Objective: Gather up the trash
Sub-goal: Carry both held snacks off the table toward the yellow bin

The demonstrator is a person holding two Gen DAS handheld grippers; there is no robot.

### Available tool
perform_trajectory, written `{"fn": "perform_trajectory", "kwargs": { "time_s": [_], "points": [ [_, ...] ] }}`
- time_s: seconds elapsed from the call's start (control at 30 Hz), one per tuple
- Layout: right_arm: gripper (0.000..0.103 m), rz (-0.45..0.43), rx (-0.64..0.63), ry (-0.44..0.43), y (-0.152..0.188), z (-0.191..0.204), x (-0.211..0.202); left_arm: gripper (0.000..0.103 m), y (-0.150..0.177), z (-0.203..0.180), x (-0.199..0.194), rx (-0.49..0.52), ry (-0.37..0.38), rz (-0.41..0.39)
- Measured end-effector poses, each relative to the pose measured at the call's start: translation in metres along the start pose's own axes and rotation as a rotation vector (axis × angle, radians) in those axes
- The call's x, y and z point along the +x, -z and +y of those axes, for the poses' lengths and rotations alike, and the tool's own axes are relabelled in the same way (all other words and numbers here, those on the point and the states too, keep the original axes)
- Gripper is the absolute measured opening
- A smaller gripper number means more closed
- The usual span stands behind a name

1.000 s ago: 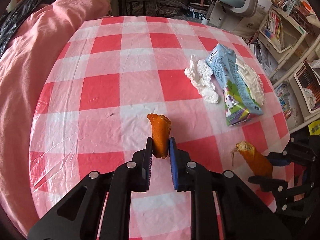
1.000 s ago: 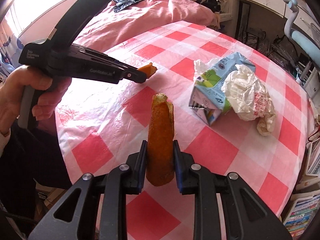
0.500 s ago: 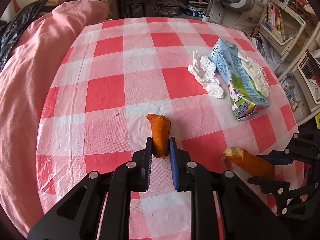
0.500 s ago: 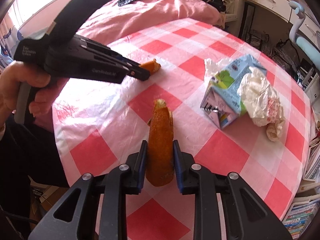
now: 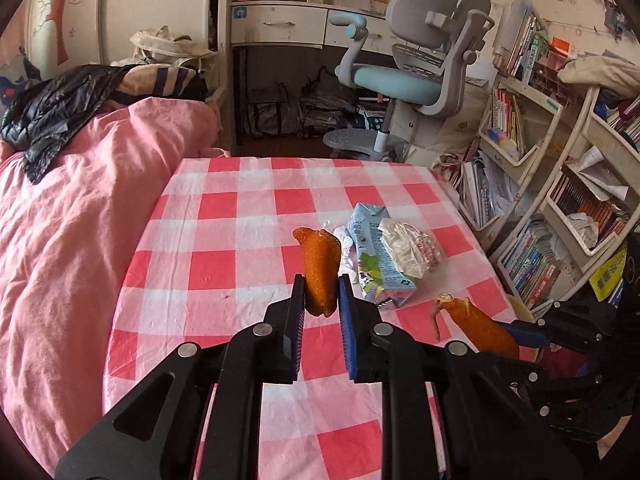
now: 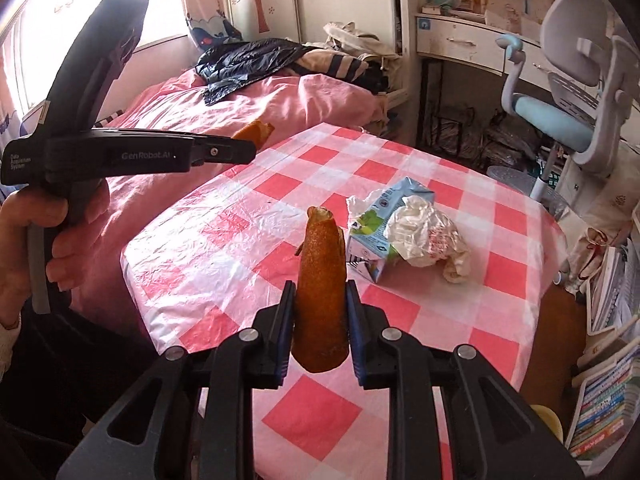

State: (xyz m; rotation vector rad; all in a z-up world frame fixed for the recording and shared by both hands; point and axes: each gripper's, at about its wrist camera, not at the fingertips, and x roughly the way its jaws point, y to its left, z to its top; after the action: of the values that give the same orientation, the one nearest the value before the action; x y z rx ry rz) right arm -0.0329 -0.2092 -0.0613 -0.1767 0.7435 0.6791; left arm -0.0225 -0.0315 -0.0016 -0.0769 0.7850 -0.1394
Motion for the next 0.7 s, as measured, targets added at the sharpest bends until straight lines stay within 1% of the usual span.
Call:
{"fn": "perform_trajectory", "kwargs": {
  "time_s": [0.1,0.13,0.33,0.5,0.7],
  "points": [
    [0.025,-0.053,0.021,0.008,-0.005,0.001,-0.008,0.016,0.004,-0.004,-0.008,-0.02,0.017,-0.02],
    [0.025,-0.057,0.023,0.012,-0.006,0.002,-0.007,0.016,0.004,-0.007,-0.011,-0.018,0.021,-0.03],
    [0.025,-0.034,-0.031,0.039,-0.006,0.012,0.002,0.016,0.004,-0.02,-0.013,0.011,0.017,-0.061],
    [0.025,-0.027,-0.033,0.059,-0.003,0.004,0.003,0.016,-0.001,-0.023,-0.008,0.001,0.017,-0.062],
    [0.025,-0.032,-0.035,0.096,0.002,-0.005,-0.003,0.016,-0.002,-0.038,0.001,0.028,0.021,-0.055]
  ]
}}
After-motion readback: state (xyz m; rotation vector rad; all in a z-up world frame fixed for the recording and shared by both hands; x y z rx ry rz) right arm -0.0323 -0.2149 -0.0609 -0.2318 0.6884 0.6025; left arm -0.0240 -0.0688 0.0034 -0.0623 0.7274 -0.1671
